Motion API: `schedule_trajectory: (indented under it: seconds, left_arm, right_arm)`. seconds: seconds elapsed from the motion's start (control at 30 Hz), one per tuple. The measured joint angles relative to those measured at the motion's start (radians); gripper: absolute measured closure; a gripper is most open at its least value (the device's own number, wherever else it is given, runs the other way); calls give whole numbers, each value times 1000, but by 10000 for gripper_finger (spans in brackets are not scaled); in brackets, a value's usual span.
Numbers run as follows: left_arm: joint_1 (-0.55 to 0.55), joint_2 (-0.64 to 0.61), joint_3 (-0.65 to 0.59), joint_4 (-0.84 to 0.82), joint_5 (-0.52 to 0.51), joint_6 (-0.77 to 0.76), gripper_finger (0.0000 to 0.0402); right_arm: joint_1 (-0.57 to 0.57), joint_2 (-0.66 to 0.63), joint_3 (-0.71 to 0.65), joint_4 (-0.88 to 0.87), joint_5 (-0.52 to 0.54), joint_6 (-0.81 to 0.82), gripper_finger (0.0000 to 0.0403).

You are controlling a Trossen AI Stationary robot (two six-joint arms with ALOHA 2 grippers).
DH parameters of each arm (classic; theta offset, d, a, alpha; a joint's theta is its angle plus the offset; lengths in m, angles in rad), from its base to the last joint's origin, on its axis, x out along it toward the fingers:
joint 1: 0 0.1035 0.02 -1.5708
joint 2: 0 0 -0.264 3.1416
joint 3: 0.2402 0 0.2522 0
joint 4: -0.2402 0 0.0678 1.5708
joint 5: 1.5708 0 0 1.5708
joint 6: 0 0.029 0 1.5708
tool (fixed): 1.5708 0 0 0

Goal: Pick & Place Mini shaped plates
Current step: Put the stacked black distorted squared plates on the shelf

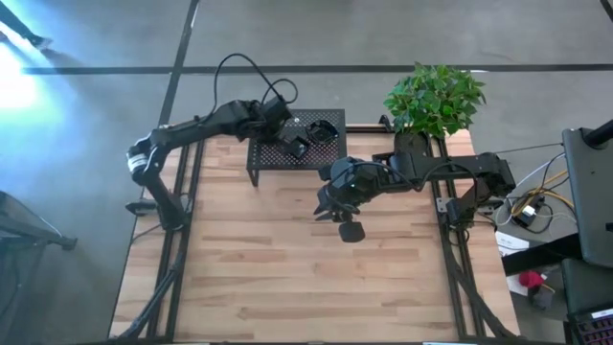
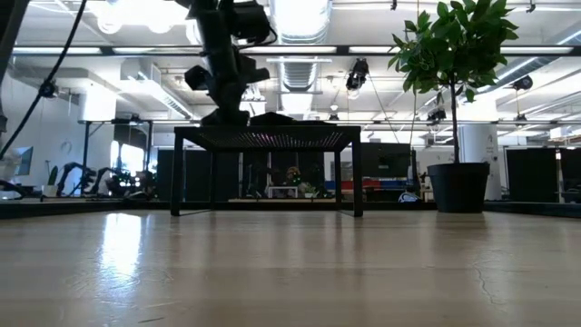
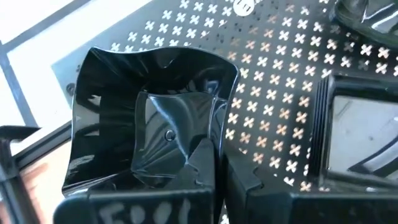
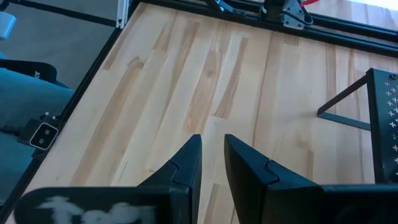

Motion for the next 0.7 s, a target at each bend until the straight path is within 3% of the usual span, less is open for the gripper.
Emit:
schedule_trajectory:
  seconds: [0.7]
  left_arm:
    - [1, 13, 0, 45, 16, 19, 388]
  right_arm:
    - [0, 0, 0, 0, 0, -1, 339]
